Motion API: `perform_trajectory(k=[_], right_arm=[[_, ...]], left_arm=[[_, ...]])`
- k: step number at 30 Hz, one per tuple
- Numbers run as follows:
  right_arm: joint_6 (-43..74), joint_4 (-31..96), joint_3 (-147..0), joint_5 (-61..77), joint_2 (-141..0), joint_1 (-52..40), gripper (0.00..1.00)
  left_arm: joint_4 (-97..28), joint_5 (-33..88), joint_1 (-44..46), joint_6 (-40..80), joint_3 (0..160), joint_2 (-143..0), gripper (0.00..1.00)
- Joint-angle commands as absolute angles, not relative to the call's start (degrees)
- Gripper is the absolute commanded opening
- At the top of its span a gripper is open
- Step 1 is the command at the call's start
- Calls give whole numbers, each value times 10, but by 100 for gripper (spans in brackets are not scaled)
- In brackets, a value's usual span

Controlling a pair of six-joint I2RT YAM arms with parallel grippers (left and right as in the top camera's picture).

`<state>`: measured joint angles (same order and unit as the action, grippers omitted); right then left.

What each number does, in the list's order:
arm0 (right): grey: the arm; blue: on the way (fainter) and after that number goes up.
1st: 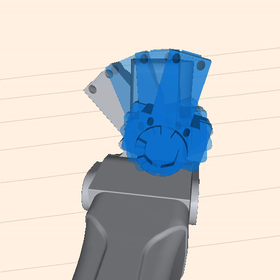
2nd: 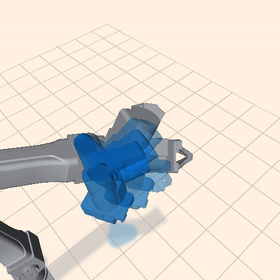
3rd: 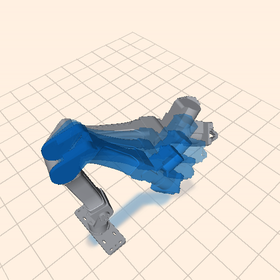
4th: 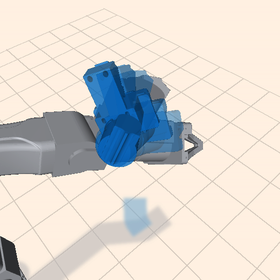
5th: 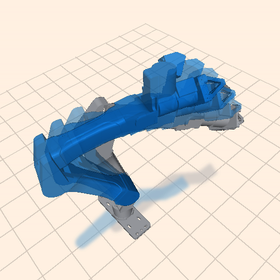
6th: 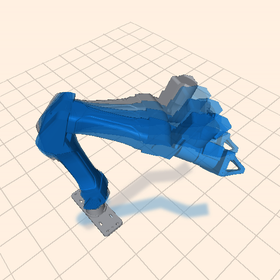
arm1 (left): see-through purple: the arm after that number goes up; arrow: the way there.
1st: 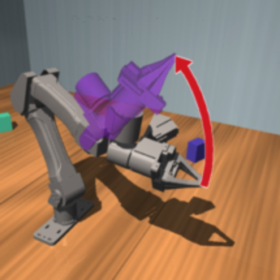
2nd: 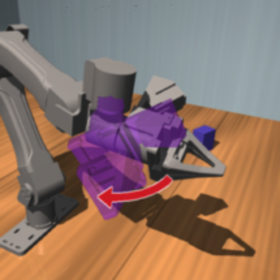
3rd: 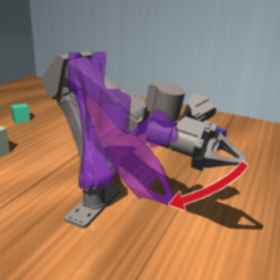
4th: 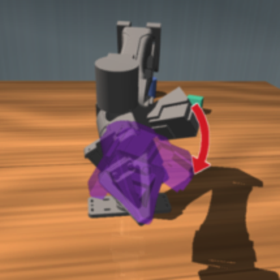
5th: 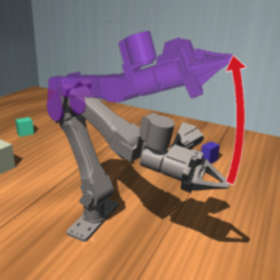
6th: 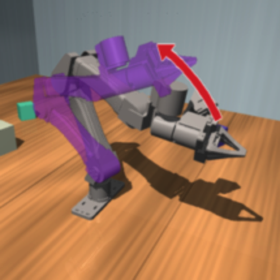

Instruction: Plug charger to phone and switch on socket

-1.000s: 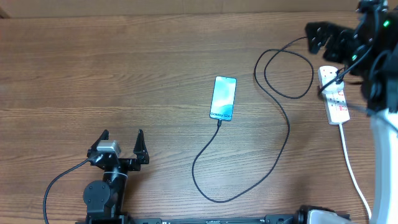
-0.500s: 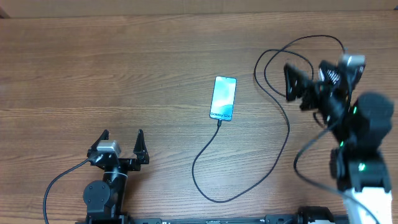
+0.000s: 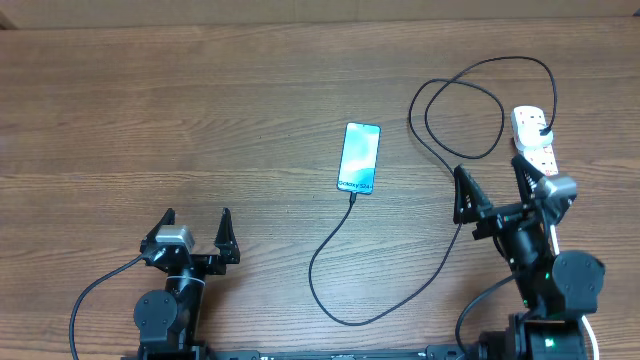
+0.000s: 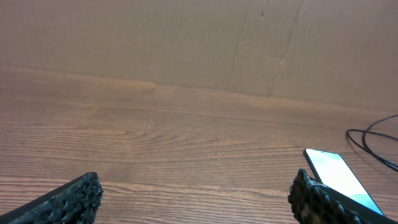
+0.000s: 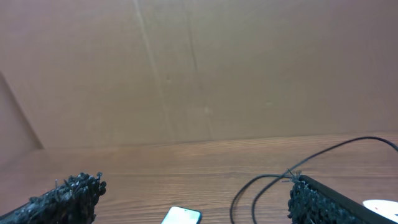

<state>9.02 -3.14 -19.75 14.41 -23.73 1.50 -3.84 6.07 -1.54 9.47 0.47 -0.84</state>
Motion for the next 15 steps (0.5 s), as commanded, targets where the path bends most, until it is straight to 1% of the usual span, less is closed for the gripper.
perform_trajectory(k=[1,5,11,15], right_arm=[[92,-43,-167,98,-192,0,100],[91,-49,-140,75,-156,-11,100],[91,-44,-109,76,-131,-15,100],[91,-44,-72,76,-89,-17,100]], left_arm=[[-39,70,-18,103,3,-2,100],[-39,70,-18,103,3,-2,100],[-39,70,-18,103,3,-2,100],[-39,70,-18,103,3,-2,100]])
